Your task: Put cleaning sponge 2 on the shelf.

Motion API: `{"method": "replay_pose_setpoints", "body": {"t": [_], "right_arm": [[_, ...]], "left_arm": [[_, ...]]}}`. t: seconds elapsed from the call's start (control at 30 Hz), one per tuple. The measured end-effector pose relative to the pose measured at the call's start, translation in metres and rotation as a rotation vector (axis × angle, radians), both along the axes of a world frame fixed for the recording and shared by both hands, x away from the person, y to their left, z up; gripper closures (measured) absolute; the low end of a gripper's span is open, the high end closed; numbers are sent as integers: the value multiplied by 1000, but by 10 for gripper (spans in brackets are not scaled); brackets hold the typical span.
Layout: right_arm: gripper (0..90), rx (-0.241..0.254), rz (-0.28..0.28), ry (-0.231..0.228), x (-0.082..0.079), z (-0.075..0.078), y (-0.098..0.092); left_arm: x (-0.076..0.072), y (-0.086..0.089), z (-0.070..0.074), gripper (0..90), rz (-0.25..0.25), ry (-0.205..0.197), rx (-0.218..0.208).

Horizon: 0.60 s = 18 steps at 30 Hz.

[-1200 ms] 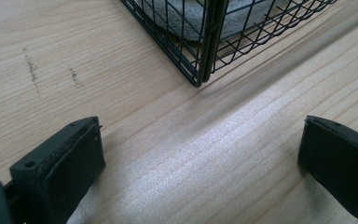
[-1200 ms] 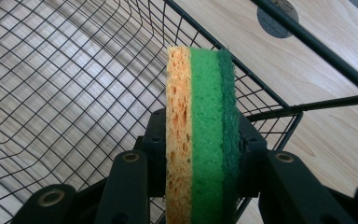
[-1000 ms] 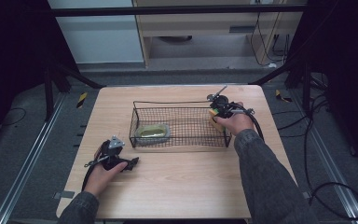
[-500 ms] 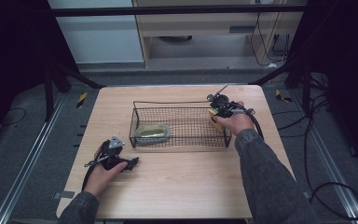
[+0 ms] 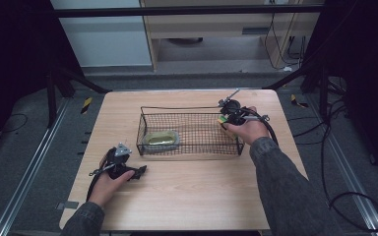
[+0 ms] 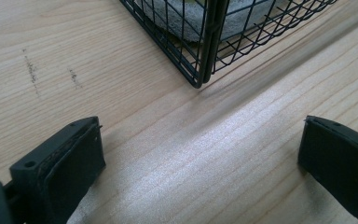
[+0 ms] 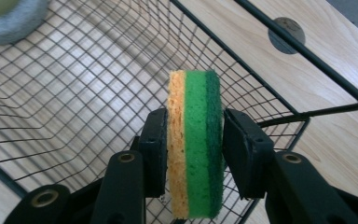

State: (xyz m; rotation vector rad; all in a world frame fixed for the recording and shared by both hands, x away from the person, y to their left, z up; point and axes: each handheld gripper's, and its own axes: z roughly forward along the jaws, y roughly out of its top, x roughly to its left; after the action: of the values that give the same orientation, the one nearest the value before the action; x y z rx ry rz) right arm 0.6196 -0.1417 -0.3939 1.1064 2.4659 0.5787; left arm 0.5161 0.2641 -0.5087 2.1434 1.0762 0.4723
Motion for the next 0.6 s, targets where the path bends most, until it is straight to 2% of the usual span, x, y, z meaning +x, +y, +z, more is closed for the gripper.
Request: {"method": "replay_pose_setpoints", "body": {"t": [0.37, 0.6], "right_arm": [[589, -7, 42, 11, -7, 1, 13], [549, 17, 47, 17, -13, 1, 15]], "left_arm": [[0, 0, 0, 0, 0, 0, 0], [0, 0, 0, 0, 0, 0, 0]]}}
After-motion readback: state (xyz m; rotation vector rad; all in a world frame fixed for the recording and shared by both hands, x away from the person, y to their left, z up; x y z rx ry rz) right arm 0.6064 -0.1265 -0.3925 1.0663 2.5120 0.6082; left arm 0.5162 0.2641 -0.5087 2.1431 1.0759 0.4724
